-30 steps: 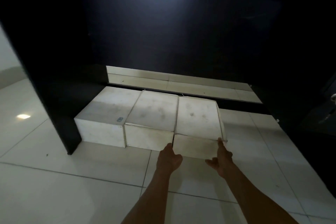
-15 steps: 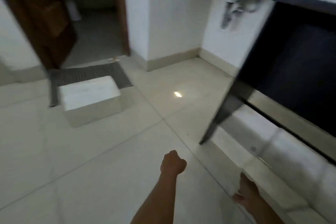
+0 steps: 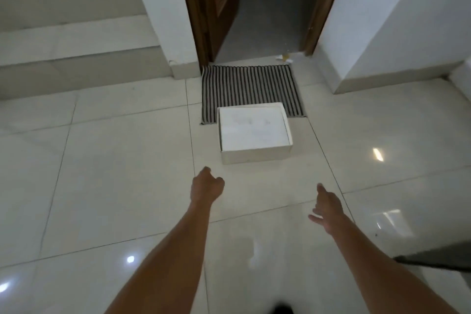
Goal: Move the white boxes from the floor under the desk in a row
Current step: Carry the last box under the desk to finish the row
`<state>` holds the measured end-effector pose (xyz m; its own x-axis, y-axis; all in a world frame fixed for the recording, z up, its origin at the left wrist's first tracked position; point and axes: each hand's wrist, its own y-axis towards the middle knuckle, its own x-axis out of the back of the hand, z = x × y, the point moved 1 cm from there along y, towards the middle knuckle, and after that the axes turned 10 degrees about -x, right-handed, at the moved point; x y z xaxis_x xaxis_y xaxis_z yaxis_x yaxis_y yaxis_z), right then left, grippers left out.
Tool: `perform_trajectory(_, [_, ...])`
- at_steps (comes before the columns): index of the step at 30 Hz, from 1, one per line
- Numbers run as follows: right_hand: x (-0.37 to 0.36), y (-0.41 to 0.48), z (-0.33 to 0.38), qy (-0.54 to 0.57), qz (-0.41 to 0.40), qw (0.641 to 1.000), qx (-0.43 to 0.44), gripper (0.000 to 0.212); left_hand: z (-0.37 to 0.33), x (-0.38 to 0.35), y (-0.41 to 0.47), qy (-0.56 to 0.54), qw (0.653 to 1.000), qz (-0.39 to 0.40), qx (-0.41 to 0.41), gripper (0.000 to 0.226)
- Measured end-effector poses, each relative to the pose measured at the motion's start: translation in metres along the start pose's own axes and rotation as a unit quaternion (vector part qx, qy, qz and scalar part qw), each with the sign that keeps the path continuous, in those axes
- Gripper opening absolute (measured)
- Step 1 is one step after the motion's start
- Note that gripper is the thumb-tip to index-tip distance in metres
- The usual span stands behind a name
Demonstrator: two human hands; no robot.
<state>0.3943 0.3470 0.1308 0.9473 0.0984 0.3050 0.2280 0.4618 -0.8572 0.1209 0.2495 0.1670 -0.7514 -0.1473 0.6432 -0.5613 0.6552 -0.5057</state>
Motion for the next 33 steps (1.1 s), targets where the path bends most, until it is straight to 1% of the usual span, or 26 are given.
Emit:
perform_trajectory(2, [-0.019,0.014,0.042,-0.02,0.0,1.0,0.021,0.04,-0.008,0.01,0.031,-0.017,1.0,-0.013,0.018,0.063])
perform_trajectory(4, [-0.038,0.031,0.079,-0.061,-0.03,0.996,0.053,0.052,-0.017,0.017,0.062,-0.033,0.999,-0.01,0.027,0.064])
perform_trajectory(6, [-0.057,0.054,0.116,-0.12,-0.062,0.986,0.094,0.061,-0.02,0.013,0.101,-0.032,0.999,-0.005,0.033,0.063])
perform_trajectory(9, [-0.087,0.095,0.157,-0.183,-0.097,0.97,0.129,0.066,-0.019,0.006,0.16,-0.032,0.999,0.002,0.043,0.06])
perform_trajectory(13, [-0.119,0.147,0.197,-0.21,-0.094,0.963,0.142,0.07,-0.012,-0.006,0.217,-0.061,0.996,-0.015,0.058,0.064])
perform_trajectory(16, [-0.148,0.191,0.22,-0.219,-0.079,0.959,0.162,0.071,-0.007,-0.021,0.266,-0.133,0.989,-0.023,0.066,0.074])
perform_trajectory(19, [-0.169,0.225,0.233,-0.225,-0.06,0.962,0.144,0.078,-0.006,-0.042,0.297,-0.2,0.977,0.008,0.07,0.076])
perform_trajectory(21, [-0.177,0.236,0.235,-0.218,-0.027,0.971,0.097,0.087,-0.008,-0.056,0.306,-0.237,0.967,0.056,0.071,0.076])
perform_trajectory(23, [-0.182,0.245,0.234,-0.191,0.006,0.98,0.056,0.091,-0.009,-0.066,0.313,-0.299,0.946,0.096,0.082,0.08])
perform_trajectory(25, [-0.183,0.253,0.234,-0.176,0.008,0.983,0.044,0.084,-0.012,-0.071,0.314,-0.345,0.929,0.103,0.084,0.081])
perform_trajectory(28, [-0.172,0.242,0.232,-0.164,-0.023,0.985,0.036,0.075,-0.017,-0.072,0.306,-0.348,0.928,0.105,0.083,0.086])
perform_trajectory(30, [-0.166,0.229,0.23,-0.16,-0.029,0.986,0.033,0.075,-0.021,-0.069,0.3,-0.355,0.925,0.109,0.073,0.082])
perform_trajectory(33, [-0.13,0.19,0.231,-0.132,-0.032,0.99,0.034,0.074,-0.051,-0.052,0.27,-0.357,0.923,0.131,0.053,0.075])
